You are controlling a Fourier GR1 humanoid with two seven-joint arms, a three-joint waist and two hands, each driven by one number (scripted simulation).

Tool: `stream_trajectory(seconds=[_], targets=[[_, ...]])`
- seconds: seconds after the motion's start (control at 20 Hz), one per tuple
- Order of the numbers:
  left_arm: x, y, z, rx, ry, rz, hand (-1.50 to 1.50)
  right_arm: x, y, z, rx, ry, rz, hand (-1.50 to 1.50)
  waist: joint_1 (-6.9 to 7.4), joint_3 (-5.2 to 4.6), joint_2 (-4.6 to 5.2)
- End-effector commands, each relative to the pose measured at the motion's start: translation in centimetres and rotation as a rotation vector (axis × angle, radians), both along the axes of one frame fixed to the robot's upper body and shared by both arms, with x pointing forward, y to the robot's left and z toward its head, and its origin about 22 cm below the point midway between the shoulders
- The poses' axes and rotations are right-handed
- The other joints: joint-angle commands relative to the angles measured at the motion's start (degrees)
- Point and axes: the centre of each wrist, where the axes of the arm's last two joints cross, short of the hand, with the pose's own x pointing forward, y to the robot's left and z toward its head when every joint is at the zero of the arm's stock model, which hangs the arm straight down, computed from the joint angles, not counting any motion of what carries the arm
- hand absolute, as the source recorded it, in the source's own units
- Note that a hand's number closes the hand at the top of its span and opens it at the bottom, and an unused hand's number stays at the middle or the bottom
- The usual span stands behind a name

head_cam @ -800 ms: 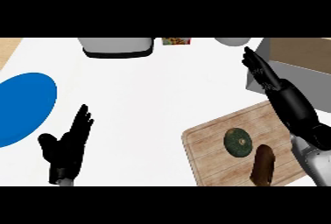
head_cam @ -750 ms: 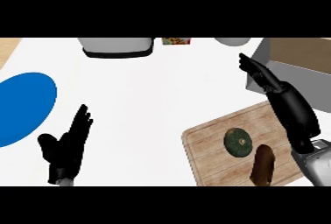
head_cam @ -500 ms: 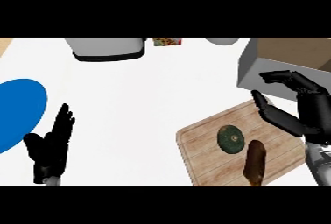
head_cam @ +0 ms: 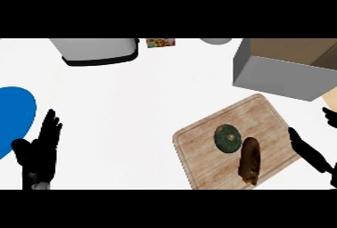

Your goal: Pick the squash from the cutting board and place it in the cardboard box

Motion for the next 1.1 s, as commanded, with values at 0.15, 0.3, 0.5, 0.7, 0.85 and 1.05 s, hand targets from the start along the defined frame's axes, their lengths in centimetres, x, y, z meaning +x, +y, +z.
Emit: stream_trajectory(seconds=[0.15, 0.3, 0.5, 0.7, 0.85, 1.05], targets=[[0.4, 1.1, 0.0, 0.013, -0.023, -0.023, 0.0, -7.2, 2.0, -2.0, -0.055, 0.19, -0.15, -1.5, 2.23, -0.25, 0.71], [0.6, 0.0, -0.6, -0.005, -0.014, -0.054, 0.0, -8.6, 2.5, 0.8, -0.028, 0.249, -0.193, -1.5, 2.47, -0.25, 0.78], [2.7, -0.4, 0.0, -0.013, -0.027, -0.066, 0.0, -10.2, 5.5, 2.7, 0.011, 0.378, -0.182, -1.5, 3.51, -0.16, 1.35], [3.2, -1.0, -0.1, -0.013, -0.045, -0.11, 0.0, -9.5, 7.0, 6.5, -0.014, 0.47, -0.21, -1.5, 6.38, -0.11, 1.76], [3.2, -1.2, -0.3, -0.011, -0.04, -0.123, 0.0, -9.9, 9.0, 8.2, 0.001, 0.557, -0.243, -1.5, 7.46, 0.09, 1.61], [4.6, -1.2, -1.0, -0.005, -0.036, -0.125, 0.0, -8.9, 10.7, 8.7, 0.004, 0.665, -0.29, -1.5, 7.62, 0.2, 1.82]])
